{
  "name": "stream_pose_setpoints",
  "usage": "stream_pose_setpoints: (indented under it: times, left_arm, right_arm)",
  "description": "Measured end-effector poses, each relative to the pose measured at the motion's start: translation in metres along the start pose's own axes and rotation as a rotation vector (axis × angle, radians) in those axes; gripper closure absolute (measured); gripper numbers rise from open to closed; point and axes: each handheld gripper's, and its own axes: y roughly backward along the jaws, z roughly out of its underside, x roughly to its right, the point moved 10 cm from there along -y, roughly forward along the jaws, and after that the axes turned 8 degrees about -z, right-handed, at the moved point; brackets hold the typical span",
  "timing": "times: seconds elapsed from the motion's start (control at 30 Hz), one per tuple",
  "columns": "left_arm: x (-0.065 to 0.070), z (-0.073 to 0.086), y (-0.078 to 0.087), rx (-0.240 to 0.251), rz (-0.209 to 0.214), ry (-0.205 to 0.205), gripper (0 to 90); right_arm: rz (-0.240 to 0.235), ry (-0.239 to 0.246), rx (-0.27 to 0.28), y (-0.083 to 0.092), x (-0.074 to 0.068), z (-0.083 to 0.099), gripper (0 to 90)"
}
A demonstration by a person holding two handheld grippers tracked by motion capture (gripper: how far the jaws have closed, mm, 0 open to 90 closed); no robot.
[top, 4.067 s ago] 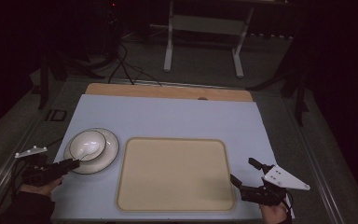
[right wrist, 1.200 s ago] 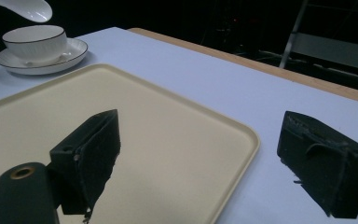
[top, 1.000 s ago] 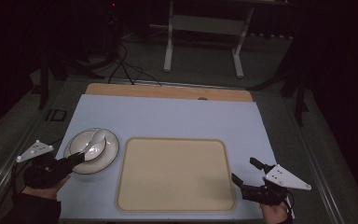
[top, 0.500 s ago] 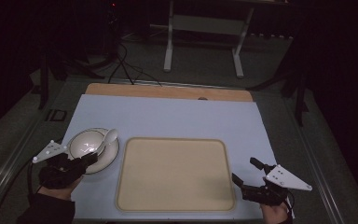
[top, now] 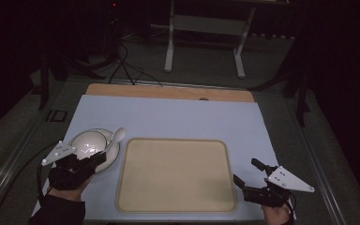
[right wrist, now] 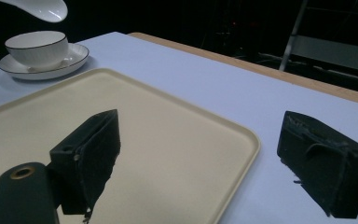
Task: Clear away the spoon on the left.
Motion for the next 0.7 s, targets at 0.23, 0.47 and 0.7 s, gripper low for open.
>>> stream_pose_setpoints:
  times: [0.23,0.47,0.7]
  left_arm:
    - [0.007,0.003,-0.002,-0.011,-0.001,0.006,85.7]
    - [0.02,0.011,-0.009,-0.023,0.015,-0.005,85.7]
    - [0.025,0.011,-0.01,-0.014,0.012,0.01,85.7]
  right_arm:
    - [-0.004,0.002,-0.002,0.0,0.0,0.001,13.1]
    - [-0.009,-0.008,-0.002,0.0,0.0,0.001,13.1]
    - [-0.004,-0.005,0.004,0.001,0.001,0.0,13.1]
